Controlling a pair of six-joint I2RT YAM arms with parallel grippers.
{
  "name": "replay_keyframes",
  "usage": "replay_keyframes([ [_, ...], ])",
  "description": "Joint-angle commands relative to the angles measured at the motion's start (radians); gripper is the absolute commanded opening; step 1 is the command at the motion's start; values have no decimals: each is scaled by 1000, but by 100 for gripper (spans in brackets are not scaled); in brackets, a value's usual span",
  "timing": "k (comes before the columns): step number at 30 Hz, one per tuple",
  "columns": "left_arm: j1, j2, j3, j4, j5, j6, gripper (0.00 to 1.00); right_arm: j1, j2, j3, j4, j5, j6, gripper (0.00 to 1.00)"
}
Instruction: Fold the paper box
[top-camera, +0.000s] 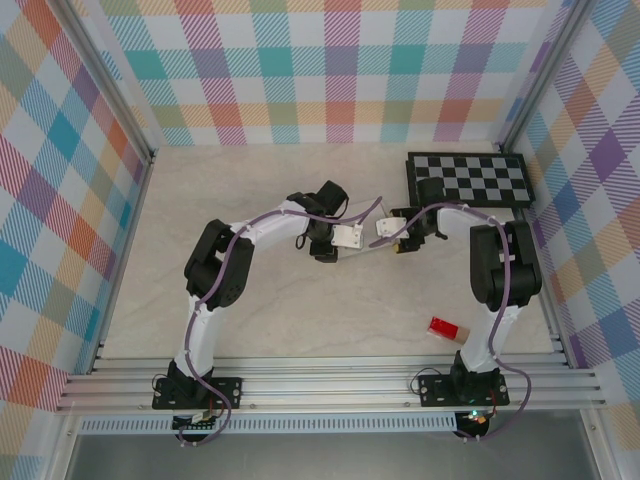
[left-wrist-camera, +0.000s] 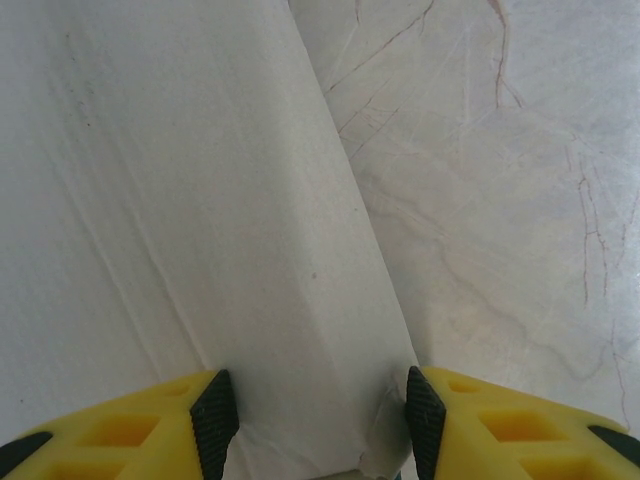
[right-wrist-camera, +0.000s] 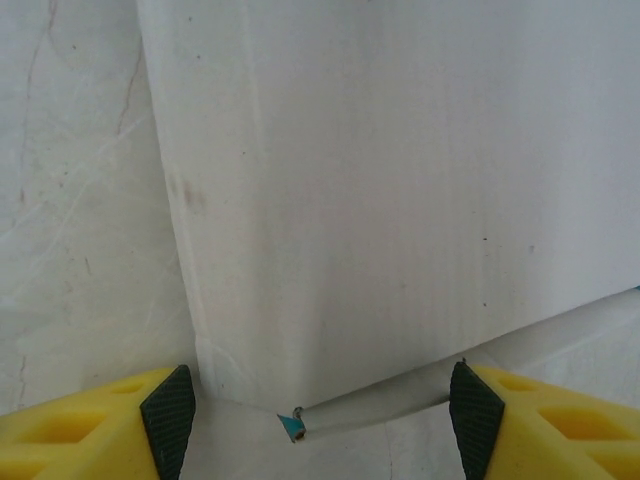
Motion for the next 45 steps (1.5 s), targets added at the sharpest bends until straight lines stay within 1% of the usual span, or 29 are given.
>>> replay_keyframes([
  [1,-4,92,-83,-132,-20,25,51,14,31,-26,49,9,-73,68],
  [3,-4,89,-91,-128,-16,30,50,27,36,-40,93,29,-70,64],
  [4,-6,92,-91,-128,-17,31,50,33,40,-42,103,38,-72,59],
  [6,-7,94,-96,-125,-19,33,50,48,48,-65,170,70,-80,37],
  [8,-9,93,-99,-121,-17,33,50,62,56,-98,248,97,-85,24],
  [10,-12,87,-107,-116,-10,38,50,80,63,-144,369,122,-85,14],
  [12,-12,84,-113,-116,-5,44,50,94,67,-172,435,137,-93,2],
  [13,-12,84,-115,-115,-7,43,50,98,68,-174,443,140,-90,0],
  [14,-12,83,-117,-113,-9,43,50,99,68,-173,443,139,-82,0],
  [15,-12,83,-117,-112,-12,43,50,98,66,-166,436,136,-57,3],
  [17,-9,80,-114,-111,-5,35,50,91,54,-132,378,125,8,13],
  [19,-4,78,-109,-112,5,26,50,74,25,-120,337,86,40,21],
  [21,0,78,-109,-115,1,24,50,50,-13,-119,303,43,64,33],
  [23,7,75,-112,-114,1,24,50,19,-59,-112,253,-4,98,35],
  [24,10,73,-115,-111,2,21,50,-1,-82,-102,213,-37,122,39],
  [27,17,65,-114,-106,8,15,50,-46,-149,-82,137,-109,183,43],
  [29,19,64,-107,-108,16,7,50,-63,-186,-67,103,-139,233,50],
  [32,22,58,-79,-116,36,-25,51,-64,-232,-54,51,-182,275,52],
  [34,25,45,-57,-112,61,-52,52,-64,-259,-53,34,-209,297,52],
  [37,31,13,-32,-101,101,-80,53,-64,-298,-72,45,-218,329,52],
  [41,38,-22,-4,-95,116,-102,55,-64,-323,-81,36,-222,357,54],
  [43,51,-45,6,-77,146,-137,56,-69,-318,-44,10,-253,447,54],
  [45,60,-74,3,-47,183,-178,57,-77,-294,38,-24,-283,604,51],
])
